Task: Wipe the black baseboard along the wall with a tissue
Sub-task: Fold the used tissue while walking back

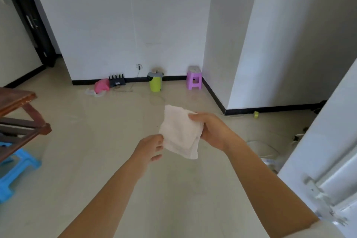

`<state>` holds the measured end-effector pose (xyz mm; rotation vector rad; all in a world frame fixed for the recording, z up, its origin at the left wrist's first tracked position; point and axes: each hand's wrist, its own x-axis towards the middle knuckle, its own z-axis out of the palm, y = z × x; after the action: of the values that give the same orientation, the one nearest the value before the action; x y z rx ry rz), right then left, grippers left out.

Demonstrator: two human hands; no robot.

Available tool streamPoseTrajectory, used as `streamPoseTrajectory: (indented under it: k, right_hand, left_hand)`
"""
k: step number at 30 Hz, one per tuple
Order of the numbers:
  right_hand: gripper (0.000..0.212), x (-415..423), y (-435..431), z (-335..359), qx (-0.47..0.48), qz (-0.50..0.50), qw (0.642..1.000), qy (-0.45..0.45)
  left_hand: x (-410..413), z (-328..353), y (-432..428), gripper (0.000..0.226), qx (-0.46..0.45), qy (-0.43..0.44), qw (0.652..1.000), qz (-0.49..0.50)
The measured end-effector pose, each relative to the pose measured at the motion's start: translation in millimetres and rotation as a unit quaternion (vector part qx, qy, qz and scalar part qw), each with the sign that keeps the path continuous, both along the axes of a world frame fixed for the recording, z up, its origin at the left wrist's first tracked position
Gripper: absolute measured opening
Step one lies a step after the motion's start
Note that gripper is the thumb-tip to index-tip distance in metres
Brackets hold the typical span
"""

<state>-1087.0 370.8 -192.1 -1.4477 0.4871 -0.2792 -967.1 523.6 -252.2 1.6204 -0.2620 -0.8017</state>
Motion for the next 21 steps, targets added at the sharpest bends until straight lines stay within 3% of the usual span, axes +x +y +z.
streamPoseTrajectory:
  k: [2,4,5,8,12,15,19,21]
  right_hand:
    - [0.02,57.6,-44.3,-11.0,-0.149,-0.057,0.984,0.08]
    - [0.03,110.5,-81.7,-14.6,-0.343,-0.149,0.912,0.17]
    - [0.034,131.6,-102.7,-14.4,-0.365,-0.167,0.9,0.17]
    - [0.04,188.0,-158.7,-6.7,-0.398,-0.129,0.895,0.152]
    - [0.033,264.8,-249.1,-9.6,-0.434,-0.156,0.862,0.209]
    - [0.032,323.7,-320.9,-15.2,-0.423,-0.067,0.885,0.181]
    - [0.03,403.1,-415.9,-7.1,-0.435,0.022,0.884,0.171]
    - [0.028,445.2,-462.5,-2.0,-0.435,0.034,0.882,0.177]
  left_hand:
    - [58.4,10.6,-45.0,0.028,-0.019,-0.005,1.0,-0.007]
    - [111.3,19.6,-89.2,0.029,-0.009,-0.01,1.0,-0.01]
    - [134.8,23.3,-110.5,0.03,0.006,-0.015,1.0,-0.022]
    - [199.5,26.9,-175.3,0.027,0.022,-0.017,0.998,-0.049]
    - [273.7,26.2,-272.9,0.017,0.018,-0.034,0.996,-0.084]
    - [332.8,20.7,-353.0,0.036,0.003,-0.075,0.991,-0.111]
    - [416.5,13.7,-455.9,0.076,-0.016,-0.153,0.974,-0.164]
    - [461.3,17.2,-501.1,0.078,0.014,-0.212,0.959,-0.189]
